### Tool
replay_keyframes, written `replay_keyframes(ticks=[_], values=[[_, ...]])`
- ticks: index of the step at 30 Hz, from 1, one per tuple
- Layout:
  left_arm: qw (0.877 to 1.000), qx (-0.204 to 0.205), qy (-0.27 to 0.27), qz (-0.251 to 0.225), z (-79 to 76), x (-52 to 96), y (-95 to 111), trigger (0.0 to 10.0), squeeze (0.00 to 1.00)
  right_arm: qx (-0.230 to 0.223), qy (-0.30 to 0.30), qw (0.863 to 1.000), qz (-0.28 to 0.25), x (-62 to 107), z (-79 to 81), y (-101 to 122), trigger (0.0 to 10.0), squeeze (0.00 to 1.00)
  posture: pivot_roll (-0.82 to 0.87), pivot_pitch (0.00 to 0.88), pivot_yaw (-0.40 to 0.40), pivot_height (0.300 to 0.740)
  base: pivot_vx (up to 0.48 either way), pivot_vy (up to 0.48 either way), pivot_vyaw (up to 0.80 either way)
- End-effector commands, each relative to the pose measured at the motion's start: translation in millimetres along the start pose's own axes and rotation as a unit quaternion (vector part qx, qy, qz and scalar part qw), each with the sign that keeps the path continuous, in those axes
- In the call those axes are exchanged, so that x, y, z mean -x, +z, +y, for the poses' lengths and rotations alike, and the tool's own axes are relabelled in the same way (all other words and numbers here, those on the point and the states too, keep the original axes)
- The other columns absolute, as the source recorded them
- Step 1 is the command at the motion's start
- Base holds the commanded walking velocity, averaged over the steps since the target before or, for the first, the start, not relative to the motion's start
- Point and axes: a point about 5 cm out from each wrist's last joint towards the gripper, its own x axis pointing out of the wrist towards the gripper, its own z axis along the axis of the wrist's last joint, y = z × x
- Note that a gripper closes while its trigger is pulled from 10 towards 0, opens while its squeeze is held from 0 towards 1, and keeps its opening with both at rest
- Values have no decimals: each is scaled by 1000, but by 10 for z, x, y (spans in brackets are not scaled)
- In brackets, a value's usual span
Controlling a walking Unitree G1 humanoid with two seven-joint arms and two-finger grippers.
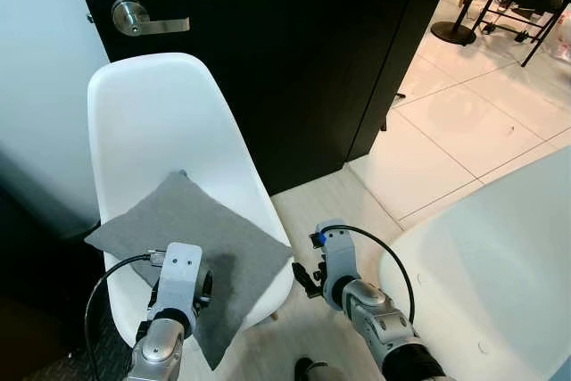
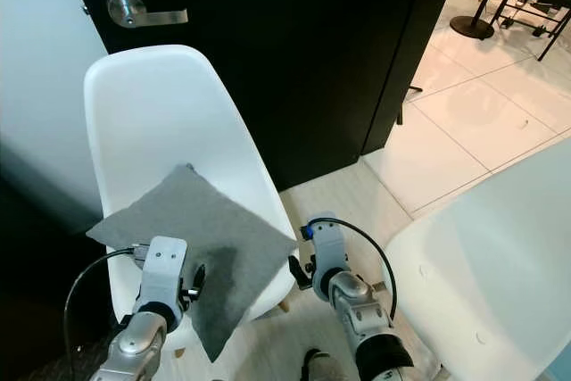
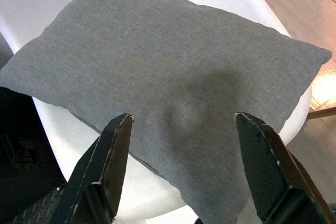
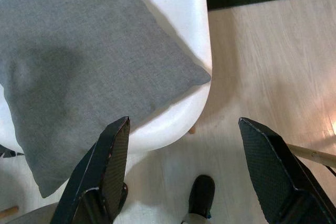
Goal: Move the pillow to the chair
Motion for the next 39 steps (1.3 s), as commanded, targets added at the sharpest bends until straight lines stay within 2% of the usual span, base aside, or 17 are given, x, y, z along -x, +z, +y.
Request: replay_keyframes(ticks=[1,8,29,39], values=[[1000,-2,0,4,-26,10,-9,10000,0,-1,2,1000,7,3,13,-23,10000,0,65,163,-96,723,0,0,0],[1000,1,3,-2,-18,-13,35,10000,0,-3,3,1000,1,-10,21,19,10000,0,76,149,-95,723,0,0,-375],[1000,4,12,-20,48,-116,167,10000,0,9,-3,1000,3,-81,-18,151,10000,0,97,100,-101,723,0,0,-800],[999,-10,1,-31,97,-178,239,10000,0,-4,-13,1000,6,-118,-18,157,10000,0,113,55,-63,723,0,0,-800]])
